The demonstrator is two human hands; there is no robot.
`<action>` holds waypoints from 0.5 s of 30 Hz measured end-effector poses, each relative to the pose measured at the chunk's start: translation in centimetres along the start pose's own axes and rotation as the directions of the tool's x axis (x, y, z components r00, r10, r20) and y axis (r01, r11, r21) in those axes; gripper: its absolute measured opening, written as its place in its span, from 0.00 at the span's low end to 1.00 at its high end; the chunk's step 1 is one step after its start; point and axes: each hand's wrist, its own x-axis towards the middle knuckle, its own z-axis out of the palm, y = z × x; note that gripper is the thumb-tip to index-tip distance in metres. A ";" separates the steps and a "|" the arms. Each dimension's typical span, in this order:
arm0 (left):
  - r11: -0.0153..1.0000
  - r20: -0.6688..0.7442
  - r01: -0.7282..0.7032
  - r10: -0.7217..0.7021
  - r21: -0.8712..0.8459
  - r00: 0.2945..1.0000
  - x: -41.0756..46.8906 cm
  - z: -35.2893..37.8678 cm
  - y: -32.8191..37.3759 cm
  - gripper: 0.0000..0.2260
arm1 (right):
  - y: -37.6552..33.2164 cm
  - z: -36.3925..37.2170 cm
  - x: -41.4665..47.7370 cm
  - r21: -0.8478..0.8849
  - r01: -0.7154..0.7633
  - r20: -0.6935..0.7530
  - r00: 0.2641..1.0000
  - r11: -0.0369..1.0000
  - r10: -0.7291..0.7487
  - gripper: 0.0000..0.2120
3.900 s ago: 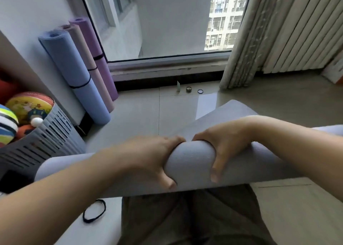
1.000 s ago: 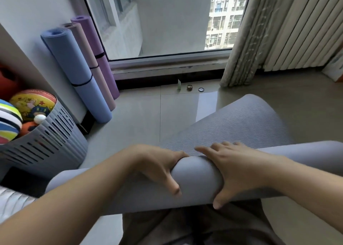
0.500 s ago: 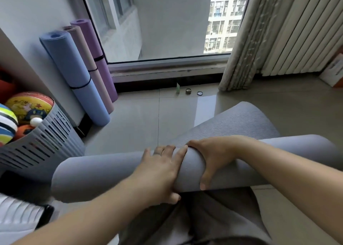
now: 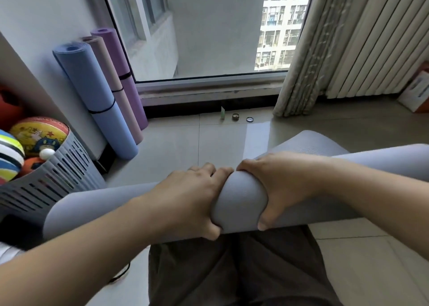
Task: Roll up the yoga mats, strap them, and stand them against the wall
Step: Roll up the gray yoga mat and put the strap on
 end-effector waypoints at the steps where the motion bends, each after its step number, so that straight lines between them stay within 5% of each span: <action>1: 1.000 0.032 -0.012 0.013 -0.023 0.999 -0.4 0.0 0.3 0.43 | -0.2 0.3 -0.3 0.028 0.003 0.040 0.999 1.000 -0.004 0.44; 5: 0.991 0.181 -0.034 0.057 -0.128 0.982 -1.6 2.4 1.3 0.38 | -1.3 4.2 -0.7 0.171 -0.007 0.180 0.983 0.985 -0.024 0.43; 8: 0.972 0.298 0.037 0.035 -0.233 0.954 -0.7 2.8 0.3 0.37 | -1.4 5.5 -1.7 0.148 -0.014 0.067 0.998 0.989 0.004 0.51; 13: 0.926 0.663 0.164 0.112 -0.339 0.740 4.1 1.6 -3.0 0.41 | -2.5 7.2 -2.5 -0.108 -0.012 -0.093 0.996 0.994 0.002 0.56; 15: 0.932 0.679 0.189 0.079 -0.310 0.730 5.0 1.4 -3.4 0.42 | -1.9 7.2 -1.3 -0.080 -0.040 -0.064 0.997 0.996 0.035 0.55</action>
